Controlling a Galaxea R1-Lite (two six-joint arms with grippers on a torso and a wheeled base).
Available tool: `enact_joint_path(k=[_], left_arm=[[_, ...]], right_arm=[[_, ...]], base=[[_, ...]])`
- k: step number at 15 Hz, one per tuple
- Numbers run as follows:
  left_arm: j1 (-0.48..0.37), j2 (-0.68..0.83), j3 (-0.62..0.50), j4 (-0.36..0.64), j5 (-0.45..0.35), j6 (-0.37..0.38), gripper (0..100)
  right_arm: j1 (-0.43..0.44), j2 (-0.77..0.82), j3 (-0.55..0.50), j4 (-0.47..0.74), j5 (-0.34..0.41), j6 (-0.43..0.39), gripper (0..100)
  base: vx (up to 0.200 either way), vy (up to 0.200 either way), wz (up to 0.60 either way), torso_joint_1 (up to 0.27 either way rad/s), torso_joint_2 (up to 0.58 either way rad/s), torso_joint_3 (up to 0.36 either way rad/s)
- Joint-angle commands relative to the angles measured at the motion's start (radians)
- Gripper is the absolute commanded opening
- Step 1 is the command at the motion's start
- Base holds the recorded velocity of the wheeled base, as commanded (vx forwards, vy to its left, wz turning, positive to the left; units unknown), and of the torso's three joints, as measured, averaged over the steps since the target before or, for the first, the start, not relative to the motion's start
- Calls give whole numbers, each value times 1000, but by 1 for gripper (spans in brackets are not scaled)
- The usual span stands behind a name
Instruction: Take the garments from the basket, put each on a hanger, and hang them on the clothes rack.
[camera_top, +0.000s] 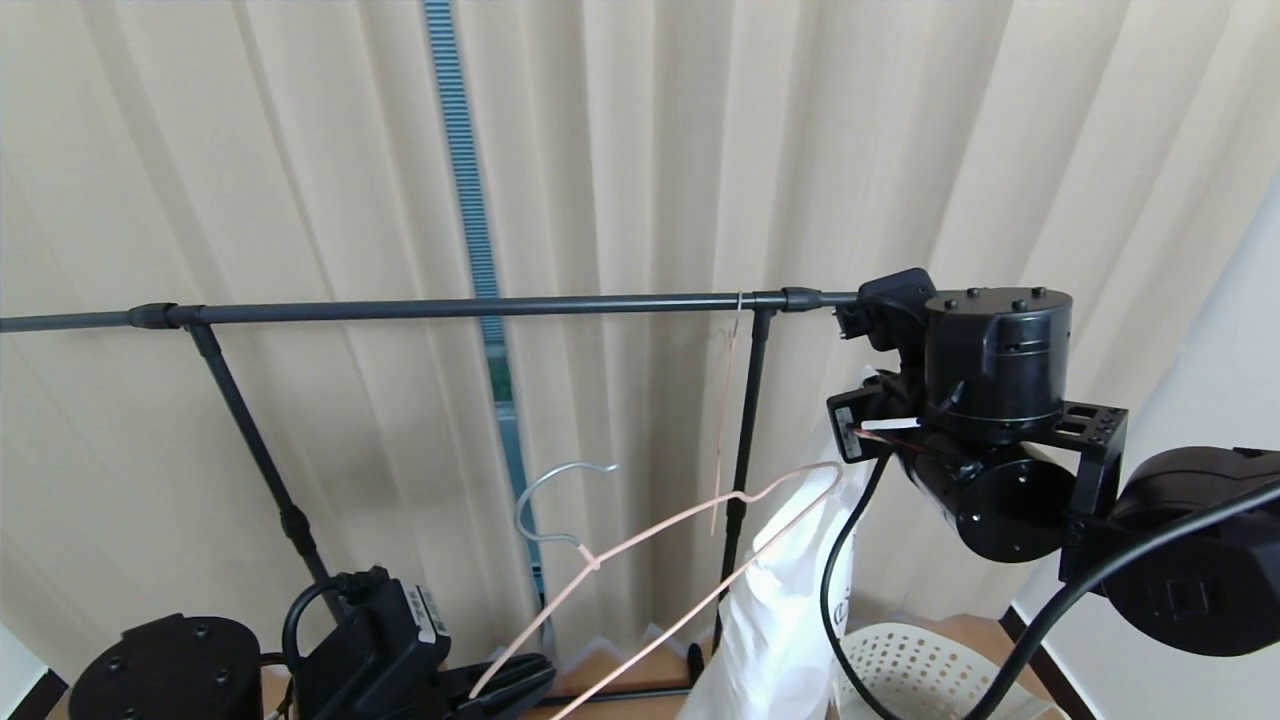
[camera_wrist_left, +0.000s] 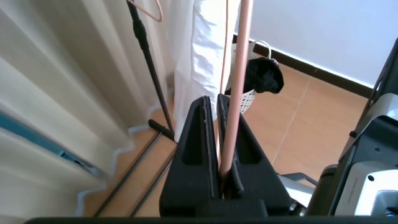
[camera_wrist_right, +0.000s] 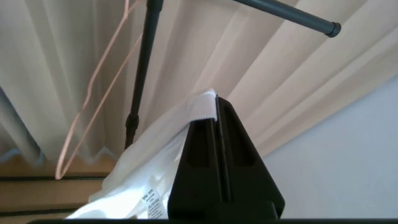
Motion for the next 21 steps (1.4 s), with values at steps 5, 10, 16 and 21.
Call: enact_joint_path(k=[5, 10, 16, 21], left_arm=[[0, 44, -25, -1, 6, -51, 0], [0, 44, -34, -15, 6, -66, 0], [3, 51, -58, -19, 17, -103, 0], [3, 75, -78, -19, 66, -109, 0]], right_arm=[[42, 3, 13, 0, -2, 4, 0], [67, 9, 17, 0, 0, 9, 0], [93, 20, 20, 0, -2, 18, 0], [157, 18, 36, 1, -34, 24, 0]], base=[[0, 0, 0, 0, 0, 0], [0, 0, 0, 0, 0, 0], [0, 0, 0, 0, 0, 0], [0, 0, 0, 0, 0, 0]])
